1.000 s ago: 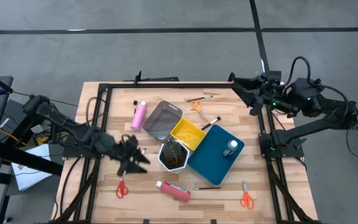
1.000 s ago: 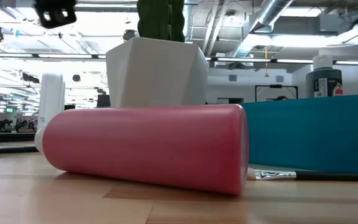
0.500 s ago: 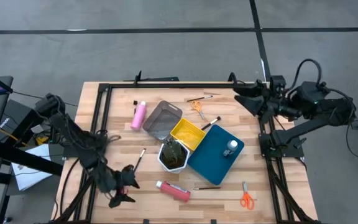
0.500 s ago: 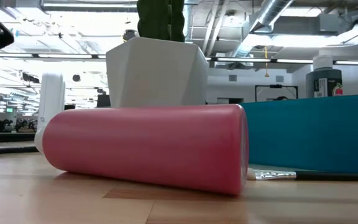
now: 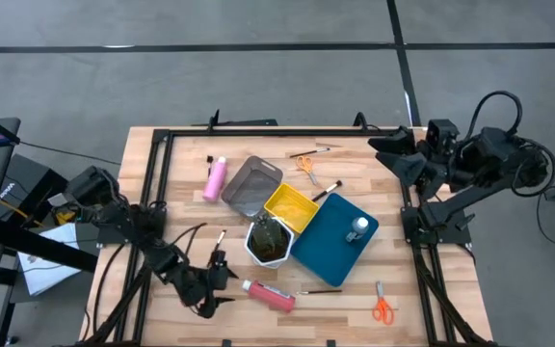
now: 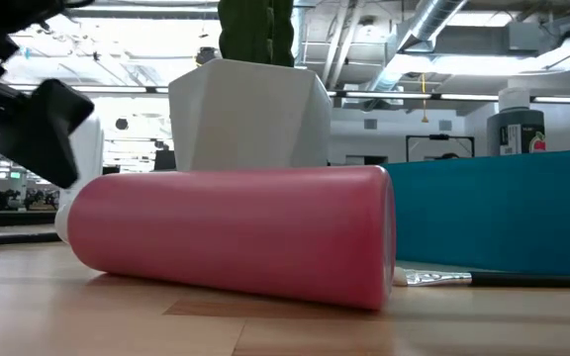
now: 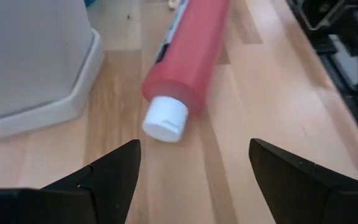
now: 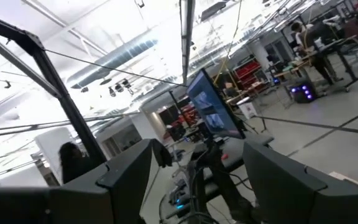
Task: Pick & Place Paint Supplies
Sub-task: Put the red paint bottle into the blue bin
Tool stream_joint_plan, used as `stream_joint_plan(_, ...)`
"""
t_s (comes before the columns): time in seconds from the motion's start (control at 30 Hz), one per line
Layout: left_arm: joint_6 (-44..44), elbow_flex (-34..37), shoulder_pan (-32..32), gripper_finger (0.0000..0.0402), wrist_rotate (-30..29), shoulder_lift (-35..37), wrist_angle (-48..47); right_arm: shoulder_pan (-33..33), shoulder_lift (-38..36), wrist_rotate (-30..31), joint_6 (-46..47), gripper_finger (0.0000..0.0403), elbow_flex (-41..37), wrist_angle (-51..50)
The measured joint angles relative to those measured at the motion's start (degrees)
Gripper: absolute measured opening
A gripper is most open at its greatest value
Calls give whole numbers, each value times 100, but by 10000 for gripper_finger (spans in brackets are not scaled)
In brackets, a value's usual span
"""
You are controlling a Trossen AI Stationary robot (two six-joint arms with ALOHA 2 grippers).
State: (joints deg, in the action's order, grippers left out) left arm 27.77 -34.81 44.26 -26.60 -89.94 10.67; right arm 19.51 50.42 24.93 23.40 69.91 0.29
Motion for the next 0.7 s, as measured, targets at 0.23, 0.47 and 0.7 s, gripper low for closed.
stream_joint_plan(0.23, -409, 2, -336, 294, -79, -475, 401, 81, 83, -2, 15, 249, 0, 72)
stream_joint_plan(0.47, -731, 2, -557, 289, 116, -733, 1012, 79, 131, -22, 15, 249, 2, 213)
stream_joint_plan(0.7, -985, 2, -675, 248, 550, -747, 1047, 79, 136, -22, 15, 249, 0, 207)
